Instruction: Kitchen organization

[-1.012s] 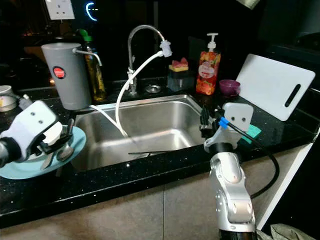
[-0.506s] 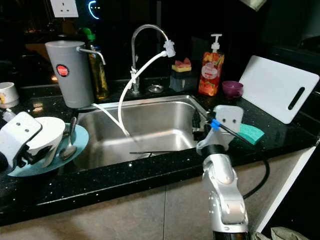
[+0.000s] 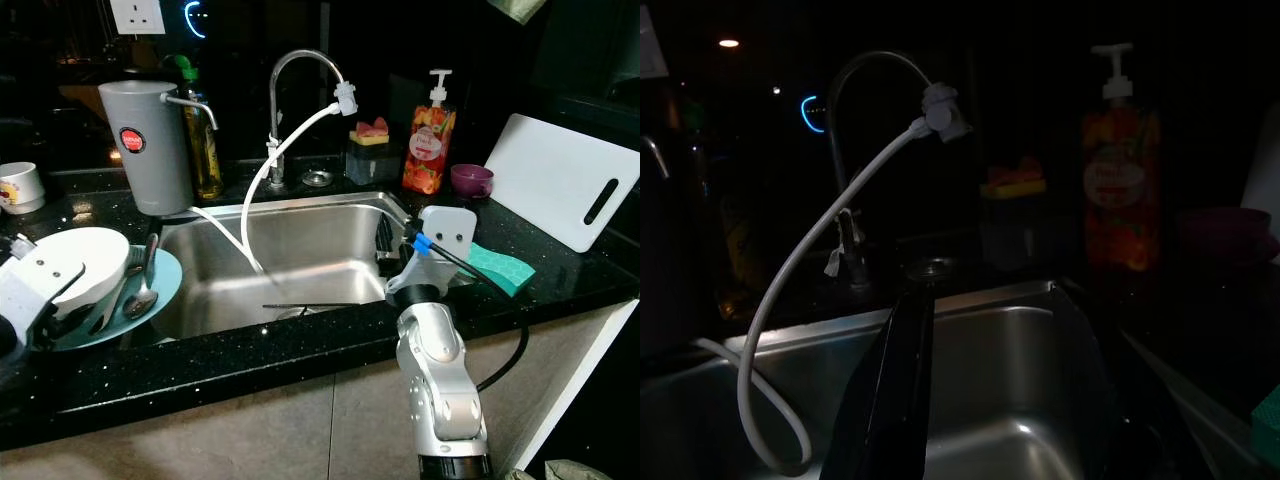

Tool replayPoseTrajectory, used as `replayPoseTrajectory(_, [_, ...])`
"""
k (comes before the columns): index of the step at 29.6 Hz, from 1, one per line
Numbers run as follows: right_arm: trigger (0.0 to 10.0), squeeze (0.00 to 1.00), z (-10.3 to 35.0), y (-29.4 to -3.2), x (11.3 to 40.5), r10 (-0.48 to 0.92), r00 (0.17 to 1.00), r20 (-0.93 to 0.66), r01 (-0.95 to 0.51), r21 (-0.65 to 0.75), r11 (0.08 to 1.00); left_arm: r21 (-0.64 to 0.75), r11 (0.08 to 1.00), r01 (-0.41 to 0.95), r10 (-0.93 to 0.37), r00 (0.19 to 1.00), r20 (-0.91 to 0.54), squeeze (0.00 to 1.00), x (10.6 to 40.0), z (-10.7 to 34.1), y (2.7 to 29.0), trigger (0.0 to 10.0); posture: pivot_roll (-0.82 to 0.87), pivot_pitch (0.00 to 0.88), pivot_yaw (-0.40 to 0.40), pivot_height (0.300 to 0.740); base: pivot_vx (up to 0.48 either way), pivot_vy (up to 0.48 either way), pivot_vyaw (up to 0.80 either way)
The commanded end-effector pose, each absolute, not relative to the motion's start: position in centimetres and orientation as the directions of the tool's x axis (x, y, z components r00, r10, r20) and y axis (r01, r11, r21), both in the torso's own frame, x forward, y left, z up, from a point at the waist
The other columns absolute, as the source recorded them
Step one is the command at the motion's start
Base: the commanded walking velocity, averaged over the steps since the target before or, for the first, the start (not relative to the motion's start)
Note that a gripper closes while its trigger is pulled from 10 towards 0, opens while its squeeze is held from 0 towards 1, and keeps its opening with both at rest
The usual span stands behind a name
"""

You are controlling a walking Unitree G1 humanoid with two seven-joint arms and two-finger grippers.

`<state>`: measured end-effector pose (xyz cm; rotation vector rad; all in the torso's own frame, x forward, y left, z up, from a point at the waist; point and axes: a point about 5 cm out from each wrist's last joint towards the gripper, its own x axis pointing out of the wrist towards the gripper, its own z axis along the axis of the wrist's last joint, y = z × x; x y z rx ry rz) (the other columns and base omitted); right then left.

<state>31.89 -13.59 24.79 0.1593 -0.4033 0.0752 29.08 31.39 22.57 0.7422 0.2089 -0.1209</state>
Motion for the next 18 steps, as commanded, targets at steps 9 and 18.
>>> replayPoseTrajectory(9, [10.0,0.00,25.0,-13.3,32.1,0.051,0.913,0.406,-0.123,0.153,0.980,0.817,0.566,0.111,-0.031,0.993,-0.114,0.00,29.9,23.8,30.3,0.0,0.13,0.000,-0.052,0.740,0.000,0.000,0.00])
replayPoseTrajectory(18, [10.0,0.00,25.4,-11.3,31.7,0.203,0.888,0.414,-0.291,0.162,0.943,0.918,0.395,-0.026,-0.247,0.960,0.134,0.00,30.1,27.6,25.7,10.0,0.12,0.000,-0.064,0.740,0.000,0.000,0.00])
